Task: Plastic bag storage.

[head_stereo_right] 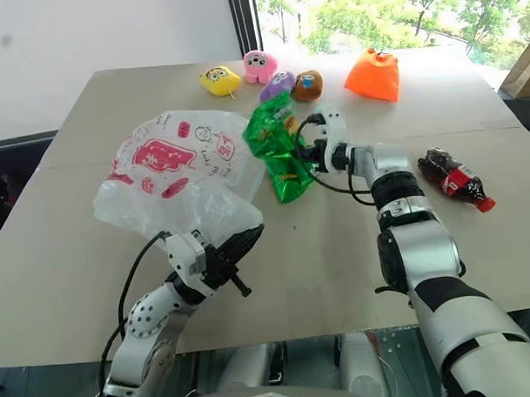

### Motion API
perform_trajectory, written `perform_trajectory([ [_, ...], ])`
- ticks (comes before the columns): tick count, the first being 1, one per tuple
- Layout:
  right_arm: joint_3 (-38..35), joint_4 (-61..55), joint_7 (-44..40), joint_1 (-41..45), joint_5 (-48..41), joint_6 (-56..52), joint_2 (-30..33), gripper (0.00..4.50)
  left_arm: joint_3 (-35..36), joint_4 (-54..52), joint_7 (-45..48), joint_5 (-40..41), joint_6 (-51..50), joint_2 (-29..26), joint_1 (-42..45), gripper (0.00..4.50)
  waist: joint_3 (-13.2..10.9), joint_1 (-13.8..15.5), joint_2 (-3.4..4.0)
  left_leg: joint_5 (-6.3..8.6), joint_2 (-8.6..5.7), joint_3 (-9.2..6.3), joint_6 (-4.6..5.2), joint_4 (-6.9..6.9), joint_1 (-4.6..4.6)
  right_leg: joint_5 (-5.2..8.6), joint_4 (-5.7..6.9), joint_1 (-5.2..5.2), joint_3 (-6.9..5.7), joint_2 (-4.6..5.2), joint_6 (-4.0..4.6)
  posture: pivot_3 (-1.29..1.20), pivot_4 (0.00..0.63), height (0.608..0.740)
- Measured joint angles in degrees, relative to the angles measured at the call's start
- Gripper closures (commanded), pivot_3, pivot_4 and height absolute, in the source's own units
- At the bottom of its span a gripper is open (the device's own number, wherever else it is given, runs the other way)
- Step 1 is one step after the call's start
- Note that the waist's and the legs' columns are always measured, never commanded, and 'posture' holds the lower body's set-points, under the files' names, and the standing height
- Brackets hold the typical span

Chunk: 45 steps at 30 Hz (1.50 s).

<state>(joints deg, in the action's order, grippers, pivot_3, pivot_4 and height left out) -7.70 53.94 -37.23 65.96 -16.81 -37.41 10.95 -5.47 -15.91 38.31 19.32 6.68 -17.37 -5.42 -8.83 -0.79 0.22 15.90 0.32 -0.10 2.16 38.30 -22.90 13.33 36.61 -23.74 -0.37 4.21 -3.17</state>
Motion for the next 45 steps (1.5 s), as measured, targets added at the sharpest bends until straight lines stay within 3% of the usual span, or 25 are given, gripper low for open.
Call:
perform_trajectory([
  [6,-3.6,-15.7,-2.0,-9.0,-4.1,3.4,0.7,3.70,4.7,5.6,-1.6,0.5,0.3,0.6,5.3,4.50,0.0,-0.3,0.02,0.13,0.03,0.06,0.23,0.02,0.02,0.00,0.10,-0.03,0.07,-0.05,-0.03,0.00,0.150,0.740],
  [9,-4.9,-19.5,-2.8,-9.3,-6.1,6.2,0.5,3.70,4.9,7.2,-0.7,0.5,0.5,0.5,5.3,4.50,0.0,-0.5,0.02,0.12,0.05,0.08,0.23,0.03,0.08,0.00,0.13,-0.03,0.09,-0.06,-0.03,0.00,0.150,0.740],
  [18,-5.1,-13.7,-1.4,-2.4,-6.8,12.7,-6.8,3.70,4.6,7.6,1.5,0.4,2.1,0.5,2.3,4.50,0.0,-1.5,0.05,0.12,0.10,0.08,0.22,0.02,0.17,0.00,0.22,-0.04,0.13,-0.14,-0.02,0.00,0.150,0.740],
  [23,0.3,-7.9,-4.5,-0.6,-3.9,16.1,-11.9,3.70,3.5,6.9,3.2,0.1,2.5,0.1,-0.1,4.50,0.0,-1.3,0.05,0.01,0.10,0.05,0.02,0.02,0.14,0.00,0.20,-0.04,0.11,-0.09,-0.02,0.00,0.150,0.740],
  [26,3.8,-10.9,-3.6,-2.5,-1.8,16.8,-14.0,3.70,3.1,6.2,3.7,-0.1,3.1,0.0,-2.0,4.50,-0.1,-1.3,0.06,0.01,0.15,0.04,0.01,0.02,0.11,0.00,0.17,-0.04,0.11,-0.04,-0.02,0.00,0.150,0.740],
  [33,14.1,-21.8,0.5,-16.0,4.2,8.6,-13.6,3.70,7.2,3.0,-8.3,-3.5,6.5,6.4,0.0,4.50,0.0,-0.8,0.03,0.02,0.14,-0.03,0.03,0.05,0.09,0.00,0.22,-0.03,0.07,0.08,-0.01,0.00,0.150,0.740],
  [37,16.3,-24.1,2.2,-17.6,5.8,0.9,-11.9,3.70,7.2,-3.0,-15.2,-0.8,1.8,11.3,1.2,4.50,0.0,-0.9,0.02,0.11,0.08,-0.03,0.19,0.08,0.11,-0.01,0.25,-0.03,0.07,0.12,-0.02,0.00,0.150,0.740],
  [44,17.9,-27.9,2.6,-17.5,5.7,-6.1,-12.8,3.70,7.1,-4.3,-19.2,2.2,-1.3,14.3,0.3,4.50,0.0,-1.4,0.00,0.13,0.09,-0.05,0.22,0.07,0.17,0.00,0.29,-0.03,0.06,-0.12,-0.01,0.00,0.150,0.740],
  [45,18.3,-27.9,2.7,-17.5,5.8,-6.1,-13.4,3.19,7.0,-4.7,-19.0,3.0,-1.4,14.3,-0.1,4.50,0.0,-1.5,0.00,0.13,0.09,-0.03,0.22,0.07,0.17,0.00,0.29,-0.03,0.07,-0.12,-0.01,0.00,0.150,0.740],
])
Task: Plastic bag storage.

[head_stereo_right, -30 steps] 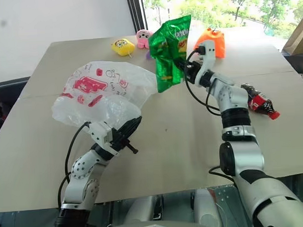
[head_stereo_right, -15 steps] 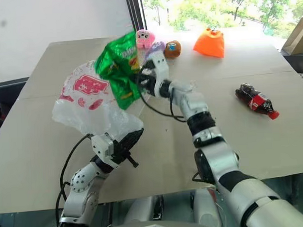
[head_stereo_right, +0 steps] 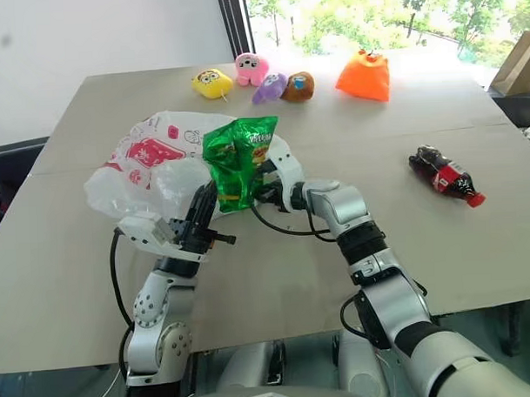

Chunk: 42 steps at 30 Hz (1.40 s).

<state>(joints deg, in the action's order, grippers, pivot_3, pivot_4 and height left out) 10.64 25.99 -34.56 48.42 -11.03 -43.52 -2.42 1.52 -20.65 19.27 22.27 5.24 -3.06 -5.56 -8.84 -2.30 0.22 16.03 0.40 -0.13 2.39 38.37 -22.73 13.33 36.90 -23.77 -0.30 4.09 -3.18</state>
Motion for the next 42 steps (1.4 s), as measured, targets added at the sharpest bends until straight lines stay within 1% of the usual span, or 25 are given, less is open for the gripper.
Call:
perform_trajectory([
  [1,0.2,0.0,0.0,0.0,0.0,0.1,-0.4,2.97,-0.2,-0.4,0.3,0.5,0.0,0.0,-0.3,4.50,0.0,0.0,0.00,0.00,0.00,0.00,0.00,0.00,0.00,0.00,0.00,0.00,0.00,0.00,0.00,0.00,0.150,0.740],
  [5,0.1,-0.2,-1.4,0.0,-0.9,1.3,-1.6,1.02,-1.2,-0.6,1.5,0.5,0.6,0.0,-2.1,4.50,0.0,0.1,0.00,0.00,-0.02,0.00,0.00,0.02,-0.01,0.00,-0.01,0.01,0.00,0.00,0.00,0.00,0.150,0.740],
  [7,0.9,-1.9,-4.8,0.0,-1.0,4.4,0.6,0.04,-0.9,-0.3,1.8,1.1,1.3,0.3,-2.6,4.50,0.0,0.3,0.00,0.00,-0.04,-0.01,0.00,0.03,-0.03,0.00,-0.03,0.01,0.00,0.00,0.00,0.00,0.150,0.740],
  [9,2.2,-4.2,-8.3,0.1,-0.5,8.9,3.6,0.04,-0.4,-0.1,1.8,2.1,1.6,0.7,-2.7,4.50,0.0,0.5,0.00,0.00,-0.05,-0.04,0.01,0.04,-0.03,0.00,-0.08,0.04,-0.03,0.01,-0.01,0.00,0.150,0.740],
  [11,2.8,-7.0,-13.6,0.1,0.7,17.6,9.6,0.04,0.8,0.1,1.8,3.1,1.7,0.7,-2.6,4.50,0.0,0.7,-0.01,0.01,-0.07,-0.04,0.01,0.05,-0.03,0.00,-0.11,0.07,-0.03,0.02,-0.01,0.00,0.150,0.740],
  [12,2.7,-7.2,-14.9,0.1,1.1,20.3,11.4,0.04,1.0,0.3,1.8,3.4,1.7,0.7,-2.5,4.50,0.0,0.7,-0.02,0.01,-0.07,-0.03,0.01,0.05,-0.03,0.00,-0.12,0.07,-0.02,0.02,-0.01,0.00,0.150,0.740],
  [13,2.6,-7.2,-15.2,0.1,1.2,21.0,11.8,0.04,1.1,0.3,1.8,3.5,1.7,0.7,-2.5,4.50,0.0,0.7,-0.02,0.01,-0.07,-0.03,0.01,0.05,-0.03,0.00,-0.11,0.07,-0.02,0.01,-0.01,0.00,0.150,0.740],
  [14,2.3,-6.9,-15.7,0.1,1.9,24.6,13.7,0.04,1.4,0.8,1.8,3.8,1.7,0.6,-2.2,4.50,0.0,0.7,-0.02,0.01,-0.06,-0.02,0.01,0.05,-0.02,0.00,-0.10,0.06,-0.02,0.00,-0.01,0.00,0.150,0.740],
  [16,1.4,-4.8,-15.0,0.1,3.9,31.9,16.0,0.04,1.4,1.2,2.0,3.9,1.7,0.5,-1.8,4.50,0.0,0.6,-0.04,0.00,-0.03,-0.03,0.01,0.04,-0.01,0.00,-0.09,0.06,-0.02,-0.04,-0.01,0.00,0.150,0.740],
  [18,0.5,-0.6,-12.4,0.7,5.9,37.2,17.0,0.04,1.5,1.3,2.2,4.0,1.7,0.3,-1.6,4.50,0.0,0.5,-0.04,-0.01,-0.02,-0.01,0.00,0.04,0.01,0.00,-0.07,0.06,-0.01,-0.04,0.00,0.00,0.150,0.740],
  [20,1.4,7.5,-7.3,3.2,11.1,44.1,18.0,0.04,1.5,1.6,2.5,4.3,1.7,0.1,-1.3,4.50,0.0,0.2,-0.04,-0.03,-0.03,0.07,-0.03,0.04,0.04,0.00,-0.04,0.05,0.06,-0.04,0.00,0.00,0.150,0.740],
  [21,2.2,11.4,-5.1,4.7,13.9,46.8,18.3,0.04,1.5,1.7,2.8,4.4,1.7,-0.1,-1.3,4.50,0.0,0.2,-0.05,-0.13,-0.03,0.08,-0.22,0.04,0.04,0.00,-0.05,0.05,0.08,-0.04,0.00,0.00,0.150,0.740],
  [24,4.3,20.6,-0.6,8.3,18.8,52.5,17.0,0.04,1.3,2.1,3.2,4.4,1.6,-0.5,-1.2,4.50,0.0,-0.1,-0.05,-0.15,-0.01,0.14,-0.25,0.02,0.05,0.00,-0.05,0.02,0.15,-0.05,0.00,0.00,0.150,0.740],
  [25,5.1,25.0,1.0,10.1,20.5,54.8,15.4,0.04,1.3,2.4,3.2,4.3,1.6,-0.5,-1.2,4.50,0.0,-0.2,-0.05,-0.16,0.01,0.17,-0.26,0.01,0.05,0.00,-0.05,0.00,0.17,-0.06,0.00,0.00,0.150,0.740],
  [27,6.2,29.8,2.7,12.2,22.4,57.4,12.8,0.04,1.2,2.5,3.2,4.1,1.6,-0.4,-0.9,4.50,0.0,0.0,-0.05,-0.16,0.02,0.15,-0.27,-0.01,0.04,0.00,-0.07,0.00,0.15,-0.05,0.00,0.00,0.150,0.740],
  [32,7.0,38.0,5.5,16.9,25.4,62.1,9.5,0.04,0.9,2.4,3.0,3.5,1.6,-0.5,-1.2,4.50,-0.1,0.2,-0.06,-0.16,-0.01,0.16,-0.28,0.00,-0.01,0.00,-0.12,0.01,0.16,0.02,0.00,0.00,0.150,0.740],
  [34,7.0,39.4,6.4,18.0,26.0,62.7,8.8,0.04,0.6,2.3,2.9,3.2,1.6,-0.4,-1.3,4.50,-0.1,0.3,-0.06,-0.16,-0.01,0.15,-0.28,0.00,-0.01,0.00,-0.13,0.01,0.16,0.03,0.00,0.00,0.150,0.740],
  [35,7.1,40.5,7.4,18.5,26.7,62.9,8.6,0.54,0.5,2.2,2.8,3.0,1.6,-0.4,-1.3,4.50,-0.1,0.3,-0.06,-0.16,-0.01,0.14,-0.28,0.00,-0.01,0.00,-0.12,0.01,0.15,0.03,0.00,0.00,0.150,0.740],
  [37,7.4,42.5,10.0,19.0,28.1,62.9,8.6,1.13,0.4,2.0,2.5,2.6,1.6,-0.3,-1.4,4.50,-0.1,0.3,-0.06,-0.16,-0.01,0.12,-0.29,0.00,-0.01,0.01,-0.11,0.00,0.13,0.03,0.01,0.00,0.150,0.740],
  [38,7.5,43.2,11.3,19.0,28.9,62.9,8.7,1.72,0.4,1.9,2.3,2.5,1.6,-0.2,-1.5,4.50,-0.1,0.3,-0.06,-0.17,0.00,0.12,-0.29,0.00,-0.01,0.01,-0.11,0.00,0.13,0.02,0.01,0.00,0.150,0.740],
  [41,8.9,44.9,14.4,19.4,31.7,63.0,9.0,3.11,0.2,1.5,1.9,2.3,1.7,0.0,-1.7,4.50,-0.1,0.2,-0.05,-0.17,0.00,0.12,-0.29,-0.01,-0.01,0.01,-0.11,0.00,0.14,0.02,0.01,0.00,0.150,0.740],
  [42,9.1,45.1,15.0,19.5,32.3,63.2,9.0,3.66,0.1,1.4,1.9,2.1,1.7,0.0,-1.8,4.50,-0.1,0.1,-0.05,-0.17,0.00,0.13,-0.29,-0.01,-0.01,0.01,-0.11,-0.01,0.14,0.01,0.01,0.00,0.150,0.740],
])
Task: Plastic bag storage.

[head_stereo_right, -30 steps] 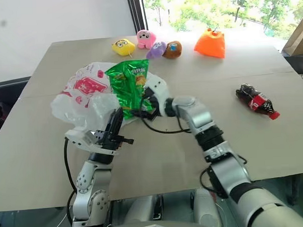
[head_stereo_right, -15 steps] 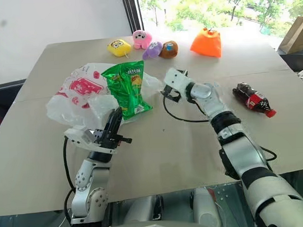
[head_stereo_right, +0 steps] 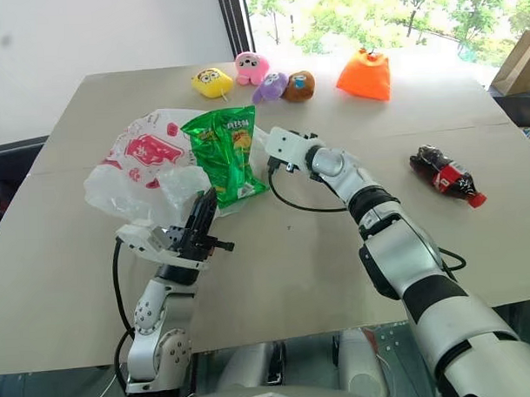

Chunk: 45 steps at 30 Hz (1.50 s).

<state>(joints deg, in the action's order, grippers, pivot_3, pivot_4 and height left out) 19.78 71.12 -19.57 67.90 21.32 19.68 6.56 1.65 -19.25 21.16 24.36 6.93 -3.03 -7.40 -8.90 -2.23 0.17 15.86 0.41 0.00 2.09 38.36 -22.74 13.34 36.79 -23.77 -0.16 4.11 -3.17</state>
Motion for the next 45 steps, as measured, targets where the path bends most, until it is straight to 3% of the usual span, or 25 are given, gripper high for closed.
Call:
perform_trajectory([
  [1,0.2,0.3,0.3,0.2,0.6,0.2,0.0,4.22,-0.1,0.0,0.0,-0.1,0.0,0.1,-0.1,4.50,0.0,-0.1,0.00,0.00,0.00,0.00,0.00,0.00,0.00,0.00,0.00,0.00,0.00,0.00,0.00,0.00,0.150,0.740],
  [2,0.2,0.7,0.4,0.4,0.9,0.4,0.0,4.44,-0.1,0.0,0.0,-0.2,0.0,0.1,-0.2,4.50,0.0,-0.1,0.00,0.00,0.00,0.00,0.00,0.00,0.00,0.00,0.00,0.00,0.00,-0.01,0.00,0.00,0.150,0.740],
  [9,-3.3,1.4,1.2,0.7,-1.3,0.7,-0.6,4.44,0.1,0.0,0.0,-0.6,0.6,0.1,-0.2,4.50,0.0,0.0,0.00,0.00,0.01,0.00,0.01,0.00,-0.01,0.00,0.00,0.00,0.00,0.00,0.00,0.00,0.150,0.740],
  [15,-19.0,-2.1,-2.3,0.6,-17.1,-7.2,-1.1,4.44,0.9,1.3,0.1,0.1,0.8,-0.3,3.1,4.50,0.0,0.4,0.00,0.03,0.05,-0.05,0.07,0.01,-0.05,0.00,0.01,0.02,-0.04,0.02,0.00,0.00,0.150,0.740],
  [16,-24.4,-7.7,-3.2,-0.7,-23.2,-14.2,0.7,4.44,2.4,1.8,-0.3,1.4,-0.4,-0.8,6.3,4.50,0.0,1.0,-0.01,0.06,0.05,-0.09,0.11,0.04,-0.11,-0.01,0.00,0.02,-0.10,0.04,-0.01,0.00,0.150,0.740],
  [17,-25.3,-8.4,-3.3,-0.7,-24.2,-15.2,1.4,4.44,2.8,1.8,-0.4,1.7,-0.4,-1.1,6.6,4.50,0.0,1.1,-0.01,0.06,0.02,-0.05,0.10,0.04,-0.09,-0.01,0.00,0.02,-0.07,0.04,-0.01,0.00,0.150,0.740],
  [20,-33.3,-25.7,-1.0,-6.6,-34.5,-33.1,3.5,4.44,4.4,3.2,-0.6,1.7,-1.6,-3.4,12.0,4.50,0.0,1.8,-0.04,0.01,0.08,-0.21,0.03,0.06,-0.24,0.00,0.01,-0.01,-0.23,0.02,-0.01,0.00,0.150,0.740],
  [24,-38.6,-46.4,4.4,-13.4,-42.3,-52.4,7.0,4.44,6.3,6.5,-1.3,0.5,-1.4,-4.7,18.0,4.50,0.0,1.9,-0.03,0.02,-0.04,-0.10,0.04,0.04,-0.23,-0.01,0.01,0.01,-0.16,0.04,-0.01,0.00,0.150,0.740],
  [32,-41.0,-68.6,10.2,-26.2,-48.2,-74.2,11.8,4.44,6.5,12.6,-2.1,-0.6,-1.7,-3.7,21.3,4.50,0.0,1.4,-0.03,0.13,-0.02,-0.09,0.26,0.02,-0.13,0.00,0.00,0.00,-0.13,-0.04,-0.02,0.00,0.150,0.740],
  [37,-40.5,-81.1,6.4,-34.3,-55.0,-87.0,16.9,2.25,5.8,13.4,-1.2,-0.7,-2.7,-3.5,20.4,4.50,0.0,1.5,-0.04,0.16,-0.05,-0.10,0.31,0.08,-0.14,0.00,0.00,0.03,-0.11,-0.03,-0.02,0.00,0.150,0.740],
  [41,-40.7,-83.8,4.5,-34.2,-55.9,-87.2,21.1,0.20,5.5,13.3,0.4,-0.7,-2.6,-3.9,17.3,4.50,0.0,1.3,-0.05,0.16,-0.03,-0.06,0.32,0.08,-0.04,0.00,0.02,0.04,-0.04,-0.08,-0.03,0.00,0.150,0.740],
  [45,-41.0,-83.9,2.8,-30.5,-59.1,-86.4,19.0,0.09,5.0,13.0,1.4,-0.6,-2.6,-3.9,15.9,4.50,-0.1,1.3,-0.06,0.16,0.02,-0.13,0.32,0.08,-0.01,0.00,0.08,0.04,-0.07,-0.15,-0.02,0.00,0.150,0.740],
])
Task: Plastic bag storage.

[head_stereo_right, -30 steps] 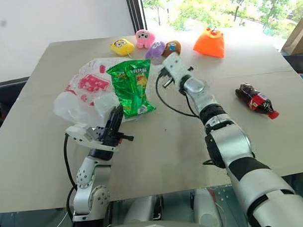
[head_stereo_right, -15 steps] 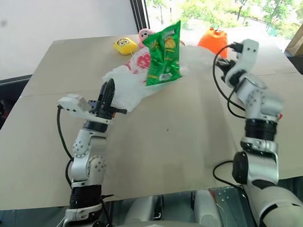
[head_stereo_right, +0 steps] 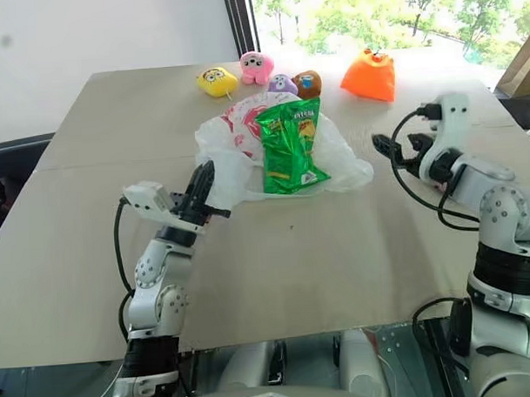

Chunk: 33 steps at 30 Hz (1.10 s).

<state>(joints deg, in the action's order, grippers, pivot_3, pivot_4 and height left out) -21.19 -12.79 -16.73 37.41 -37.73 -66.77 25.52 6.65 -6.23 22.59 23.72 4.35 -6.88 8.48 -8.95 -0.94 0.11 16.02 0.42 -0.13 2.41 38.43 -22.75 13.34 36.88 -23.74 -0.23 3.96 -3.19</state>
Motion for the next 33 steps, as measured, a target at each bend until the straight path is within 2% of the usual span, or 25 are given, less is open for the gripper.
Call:
perform_trajectory([
  [2,1.3,-0.1,-1.7,1.6,-2.3,0.1,-2.5,0.09,-0.5,-0.3,0.3,0.0,0.0,0.1,-0.5,4.50,0.0,0.0,0.00,0.00,0.00,0.00,0.00,0.00,0.00,0.00,0.01,0.01,0.00,0.01,0.00,0.00,0.150,0.740],
  [5,6.0,3.8,-1.8,4.1,-0.8,3.7,-6.0,0.09,-0.6,-0.8,0.4,0.0,0.1,0.3,-1.3,4.50,0.0,0.0,-0.02,0.00,-0.03,0.07,0.00,0.03,0.00,0.00,-0.01,0.01,0.05,0.05,0.00,0.00,0.150,0.740],
  [8,12.7,13.4,-3.3,5.6,4.2,10.2,-8.3,0.09,-1.1,-1.0,0.9,-0.4,0.2,0.6,-2.0,4.50,0.0,0.2,-0.04,-0.01,-0.06,0.05,-0.01,0.05,-0.03,0.00,-0.03,0.02,0.02,0.07,0.00,0.00,0.150,0.740],
  [12,17.1,27.7,-4.3,9.3,10.3,18.3,-10.5,0.09,-1.5,-1.0,0.9,-1.0,0.5,0.8,-1.9,4.50,0.0,0.1,-0.04,-0.14,-0.07,0.08,-0.23,0.05,-0.02,0.00,-0.03,0.01,0.04,0.07,0.00,0.00,0.150,0.740],
  [14,17.4,36.9,-4.9,12.8,12.8,22.7,-11.8,0.09,-1.7,-1.1,0.9,-1.2,0.8,0.9,-1.9,4.50,0.0,0.1,-0.04,-0.14,-0.06,0.08,-0.24,0.04,-0.02,0.00,-0.03,0.01,0.04,0.05,0.00,0.00,0.150,0.740],
  [18,16.5,47.7,-7.6,17.3,13.4,27.0,-14.3,0.09,-1.6,-1.1,0.6,-1.5,1.2,1.0,-1.9,4.50,0.0,0.1,-0.04,-0.15,-0.03,0.09,-0.27,-0.01,-0.03,0.00,-0.05,-0.01,0.03,0.05,0.00,0.00,0.150,0.740],
  [23,15.7,55.2,-11.6,20.0,13.6,30.0,-17.1,0.09,-1.7,-1.1,0.0,-2.3,1.6,1.3,-1.9,4.50,0.0,0.1,-0.04,-0.15,-0.03,0.10,-0.26,-0.01,-0.04,0.00,-0.07,0.00,0.03,0.06,0.00,0.00,0.150,0.740],
  [28,16.3,57.3,-15.9,21.3,14.9,32.2,-18.4,0.09,-1.7,-1.1,-1.7,-3.4,1.6,1.7,-1.8,4.50,0.0,0.1,-0.04,-0.15,-0.03,0.08,-0.26,-0.01,-0.04,0.00,-0.06,0.00,0.03,0.07,0.00,0.00,0.150,0.740],
  [29,16.3,57.9,-16.2,21.6,15.1,32.5,-18.5,0.59,-1.7,-1.1,-1.9,-3.6,1.7,1.9,-1.8,4.50,0.0,0.1,-0.04,-0.15,-0.03,0.09,-0.26,-0.01,-0.04,0.00,-0.06,0.00,0.03,0.07,0.00,0.00,0.150,0.740],
  [30,16.3,58.5,-16.5,21.7,15.4,33.1,-18.7,0.86,-1.8,-1.1,-2.1,-4.0,1.7,2.1,-1.7,4.50,0.0,0.1,-0.04,-0.15,-0.03,0.08,-0.26,-0.01,-0.04,0.00,-0.06,0.00,0.03,0.07,0.00,0.00,0.150,0.740],
  [33,16.3,60.0,-16.7,21.7,16.7,34.8,-19.1,2.35,-2.4,-1.1,-2.7,-4.6,1.8,2.5,-1.7,4.50,0.0,0.1,-0.03,-0.15,-0.03,0.08,-0.27,-0.01,-0.04,0.00,-0.06,-0.01,0.03,0.07,0.00,0.00,0.150,0.740],
])
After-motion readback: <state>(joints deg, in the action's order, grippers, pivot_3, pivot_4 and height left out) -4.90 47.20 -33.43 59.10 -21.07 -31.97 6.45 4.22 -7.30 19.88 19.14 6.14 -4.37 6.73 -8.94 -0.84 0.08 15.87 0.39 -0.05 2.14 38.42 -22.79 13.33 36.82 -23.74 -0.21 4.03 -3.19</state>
